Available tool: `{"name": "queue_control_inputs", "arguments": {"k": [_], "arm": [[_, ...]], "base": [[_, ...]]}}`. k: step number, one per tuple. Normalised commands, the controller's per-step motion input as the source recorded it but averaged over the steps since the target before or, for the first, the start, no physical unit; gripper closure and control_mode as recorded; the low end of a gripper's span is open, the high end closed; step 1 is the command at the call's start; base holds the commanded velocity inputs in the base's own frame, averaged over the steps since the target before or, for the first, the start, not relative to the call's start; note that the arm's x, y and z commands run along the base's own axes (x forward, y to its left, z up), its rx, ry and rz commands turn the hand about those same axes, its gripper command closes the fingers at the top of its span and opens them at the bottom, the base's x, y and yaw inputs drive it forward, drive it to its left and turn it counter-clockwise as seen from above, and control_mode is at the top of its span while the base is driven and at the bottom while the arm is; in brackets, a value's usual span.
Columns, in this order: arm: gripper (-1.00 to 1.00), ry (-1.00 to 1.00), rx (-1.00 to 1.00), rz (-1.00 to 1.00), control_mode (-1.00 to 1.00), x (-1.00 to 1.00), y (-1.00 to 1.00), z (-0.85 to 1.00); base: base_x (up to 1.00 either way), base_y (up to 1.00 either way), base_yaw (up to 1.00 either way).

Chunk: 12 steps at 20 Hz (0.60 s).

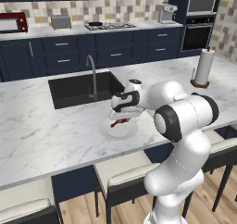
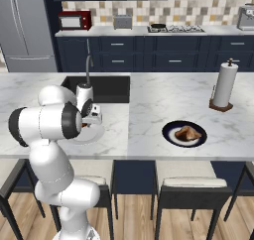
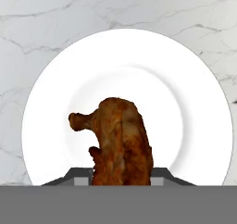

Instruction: Take the chicken drumsticks from the pan and place one on each plate on the dining counter.

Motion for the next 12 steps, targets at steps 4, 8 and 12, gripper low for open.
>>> {"name": "queue_control_inputs", "arguments": {"k": [4, 8, 12], "arm": [[1.00, -0.07, 0.00, 0.00, -1.00, 0.05, 0.16, -0.12], [1.00, -0.06, 0.00, 0.00, -1.00, 0.05, 0.15, -0.20], [1.00, 0.00, 0.00, 0.00, -1.00, 0.14, 0.11, -0.23]], "base": [[0.00, 0.00, 0.00], [0.00, 0.00, 0.00], [0.00, 0.00, 0.00]]}}
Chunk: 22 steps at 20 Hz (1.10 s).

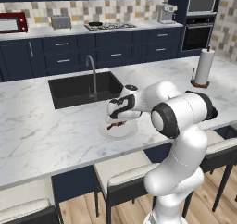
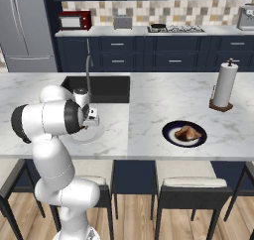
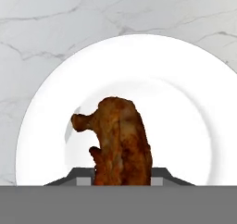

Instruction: Take the chicken drumsticks from the pan and place one on each plate on the dining counter.

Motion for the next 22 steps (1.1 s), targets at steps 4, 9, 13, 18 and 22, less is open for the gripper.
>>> {"name": "queue_control_inputs", "arguments": {"k": [4, 9, 13, 18, 22], "arm": [[1.00, 0.00, 0.00, 0.02, -1.00, 0.22, 0.03, -0.14], [-1.00, 0.00, 0.00, 0.06, -1.00, 0.23, 0.00, -0.08], [-1.00, 0.00, 0.00, 0.06, -1.00, 0.02, 0.00, -0.02], [-1.00, 0.00, 0.00, 0.02, -1.00, -0.09, -0.02, 0.00], [-1.00, 0.00, 0.00, 0.00, -1.00, -0.14, -0.10, 0.04]], "base": [[0.00, 0.00, 0.00], [0.00, 0.00, 0.00], [0.00, 0.00, 0.00], [0.00, 0.00, 0.00], [0.00, 0.00, 0.00]]}}
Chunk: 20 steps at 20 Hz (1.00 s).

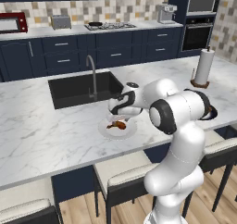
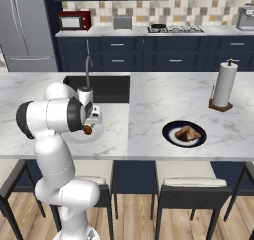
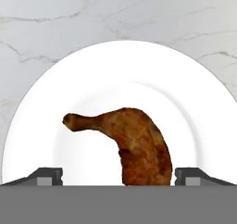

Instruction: Take the chicken drumsticks from the pan and place one on each plate on the dining counter.

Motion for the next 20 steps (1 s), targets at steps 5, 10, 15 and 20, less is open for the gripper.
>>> {"name": "queue_control_inputs", "arguments": {"k": [5, 10, 15, 20], "arm": [[-1.00, -0.02, 0.00, 0.00, -1.00, -0.11, -0.06, 0.27], [-1.00, -0.09, 0.00, 0.02, -1.00, -0.24, -0.02, 0.59], [-1.00, 0.00, -0.12, 0.02, -1.00, -0.69, -0.03, 0.36], [-1.00, 0.01, -0.11, -0.02, -1.00, -0.80, -0.11, 0.21]], "base": [[0.00, 0.00, 0.00], [0.00, 0.00, 0.00], [0.00, 0.00, 0.00], [0.00, 0.00, 0.00]]}}
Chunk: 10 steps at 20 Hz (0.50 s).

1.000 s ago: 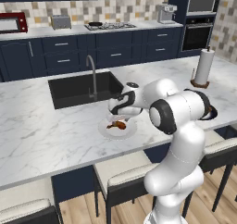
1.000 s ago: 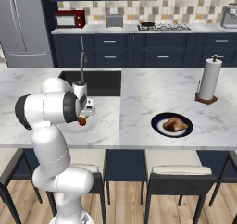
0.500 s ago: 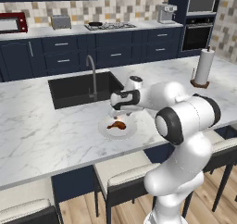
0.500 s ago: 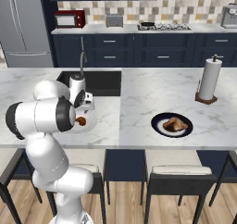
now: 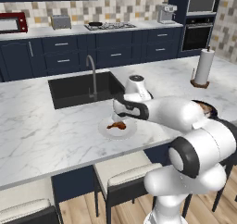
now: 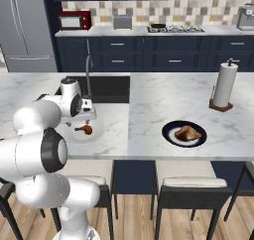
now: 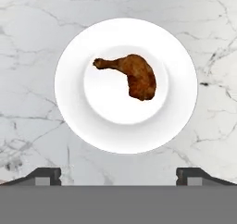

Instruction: Take the chicken drumsticks from the pan and place one on each plate on the dining counter.

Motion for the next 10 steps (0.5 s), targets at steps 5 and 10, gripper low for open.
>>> {"name": "queue_control_inputs", "arguments": {"k": [5, 10], "arm": [[-1.00, -0.01, 0.00, -0.02, -1.00, -0.94, -0.31, 0.07], [-1.00, -0.19, 0.00, 0.00, -1.00, -1.00, -0.37, 0.04]], "base": [[0.00, 0.00, 0.00], [0.00, 0.00, 0.00]]}}
